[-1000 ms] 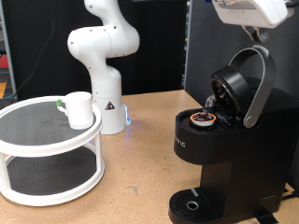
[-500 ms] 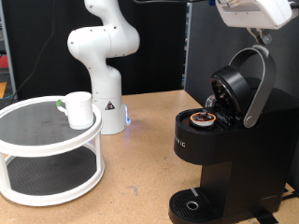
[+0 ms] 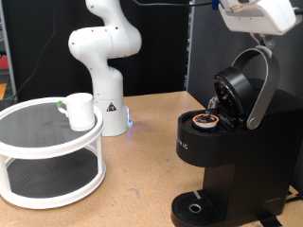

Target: Make a cup of coffee with the keurig machine

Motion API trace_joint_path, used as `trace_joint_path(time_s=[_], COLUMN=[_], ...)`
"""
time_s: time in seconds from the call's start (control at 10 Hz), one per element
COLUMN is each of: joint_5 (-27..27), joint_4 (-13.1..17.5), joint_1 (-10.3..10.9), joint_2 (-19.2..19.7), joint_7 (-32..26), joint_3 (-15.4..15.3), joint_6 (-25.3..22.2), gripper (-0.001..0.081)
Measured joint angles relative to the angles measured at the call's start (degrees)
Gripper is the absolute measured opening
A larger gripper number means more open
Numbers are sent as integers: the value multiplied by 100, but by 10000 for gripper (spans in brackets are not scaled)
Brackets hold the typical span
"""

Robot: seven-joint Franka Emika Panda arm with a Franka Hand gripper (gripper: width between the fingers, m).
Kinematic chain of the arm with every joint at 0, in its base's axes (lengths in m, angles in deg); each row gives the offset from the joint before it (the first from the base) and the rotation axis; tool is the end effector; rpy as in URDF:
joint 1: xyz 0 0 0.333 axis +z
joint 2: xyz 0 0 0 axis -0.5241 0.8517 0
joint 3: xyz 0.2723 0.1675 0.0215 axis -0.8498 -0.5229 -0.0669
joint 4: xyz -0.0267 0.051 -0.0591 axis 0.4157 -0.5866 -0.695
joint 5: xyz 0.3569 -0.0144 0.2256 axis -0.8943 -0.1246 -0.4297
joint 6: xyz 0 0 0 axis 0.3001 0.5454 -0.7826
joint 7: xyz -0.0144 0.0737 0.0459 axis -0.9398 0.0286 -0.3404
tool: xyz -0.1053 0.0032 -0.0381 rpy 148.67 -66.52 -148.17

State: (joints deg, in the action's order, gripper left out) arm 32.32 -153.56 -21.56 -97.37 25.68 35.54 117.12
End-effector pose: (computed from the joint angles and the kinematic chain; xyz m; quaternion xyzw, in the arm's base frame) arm 0.5174 0.2010 0.5146 -0.8872 -0.3515 -0.1922 0.2288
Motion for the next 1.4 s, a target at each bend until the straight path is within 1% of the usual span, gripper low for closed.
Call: trace_joint_path(time_s=[0.3, 0.4, 0.5, 0.6, 0.8, 1.0, 1.2, 1.4], joint_5=[-21, -39, -42, -6, 386, 847, 1216, 1568], joint_4=[-4, 1, 6, 19, 47, 14, -103, -281], joint_1=[-5, -9, -35, -84, -252, -434, -603, -726], joint_2=[30, 16, -26, -91, -213, -265, -267, -264], joint_7=[-46, -116, -241, -336, -404, -433, -490, -473], joint_3=[-6, 35, 118, 232, 424, 572, 665, 674], joint_6=[5, -74, -237, -518, -1025, -1330, -1330, -1097], gripper=[4, 4, 4, 4, 4, 4, 4, 4])
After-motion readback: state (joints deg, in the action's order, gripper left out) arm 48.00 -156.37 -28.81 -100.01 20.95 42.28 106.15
